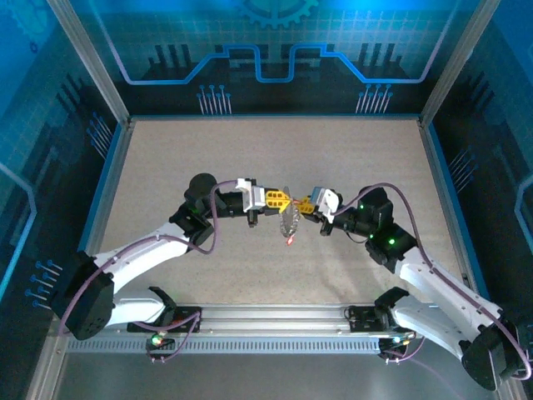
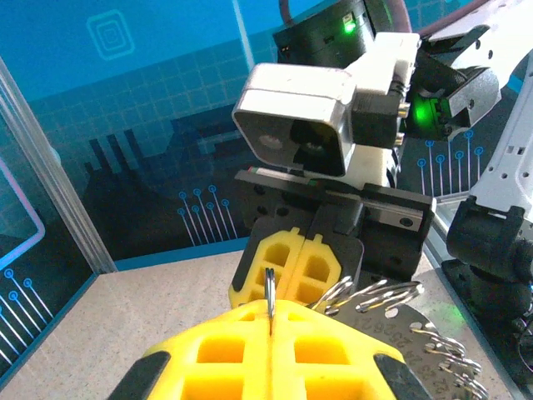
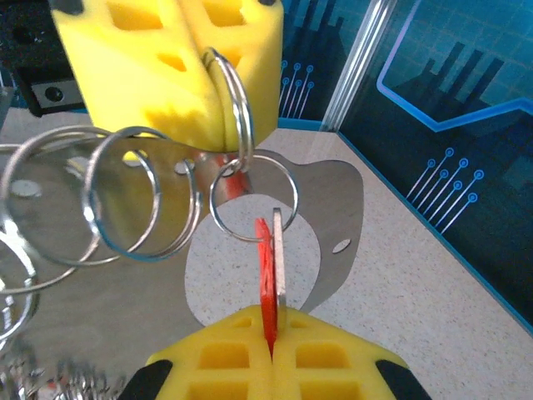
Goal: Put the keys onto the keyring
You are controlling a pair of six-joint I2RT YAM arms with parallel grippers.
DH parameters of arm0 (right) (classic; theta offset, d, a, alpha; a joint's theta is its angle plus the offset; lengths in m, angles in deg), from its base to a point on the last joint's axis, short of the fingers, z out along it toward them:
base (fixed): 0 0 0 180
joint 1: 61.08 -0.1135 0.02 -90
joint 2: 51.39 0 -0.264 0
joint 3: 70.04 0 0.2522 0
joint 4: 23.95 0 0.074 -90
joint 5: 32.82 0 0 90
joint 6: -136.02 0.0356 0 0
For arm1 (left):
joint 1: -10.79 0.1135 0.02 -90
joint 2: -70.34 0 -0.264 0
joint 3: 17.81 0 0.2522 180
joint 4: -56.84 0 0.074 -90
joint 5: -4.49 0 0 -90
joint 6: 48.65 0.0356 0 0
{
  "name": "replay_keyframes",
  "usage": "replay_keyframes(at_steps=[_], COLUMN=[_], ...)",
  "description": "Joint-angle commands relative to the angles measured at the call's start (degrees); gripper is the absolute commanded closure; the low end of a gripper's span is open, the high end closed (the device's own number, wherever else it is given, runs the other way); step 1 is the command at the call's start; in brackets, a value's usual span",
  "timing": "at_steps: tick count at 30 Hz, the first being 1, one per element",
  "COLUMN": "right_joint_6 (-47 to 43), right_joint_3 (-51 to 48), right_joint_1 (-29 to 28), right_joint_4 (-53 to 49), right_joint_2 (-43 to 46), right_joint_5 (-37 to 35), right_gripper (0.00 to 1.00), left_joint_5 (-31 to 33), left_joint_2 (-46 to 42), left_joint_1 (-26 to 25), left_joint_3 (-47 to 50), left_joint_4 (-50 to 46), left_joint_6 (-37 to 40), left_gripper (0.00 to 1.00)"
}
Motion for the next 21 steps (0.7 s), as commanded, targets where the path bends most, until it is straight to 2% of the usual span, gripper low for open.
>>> replay_keyframes(at_steps=[1,12,17,21], right_joint_6=[-3.6,-15.7,-23.6,-28.5], right_joint_3=[3.3,14.3,21.6,25.8], right_joint_1=[-0.2,-0.1,-1.2,-5.1], right_joint_4=[-4.6,-23.4,-34.1,-38.9], right_joint_2=[1.7,-1.8,-4.9,-6.7], right_joint_5=[-1.3,-2.6,-7.2,-14.5], right_gripper=[1.00,1.00,1.00,1.00], left_joint_5=[0.1,1.2,4.2,4.0], left_joint_2=[-2.1,-2.2,-2.1,-0.3], left_joint_1=[0.4,0.4,0.5,0.4], left_joint_3=[0.2,0.3,0.5,-0.8], left_joint_4=[-1.5,-7.1,-10.0,-12.7], left_joint_6=[2.6,6.3,7.4,8.1], left_gripper=[1.00,1.00,1.00,1.00])
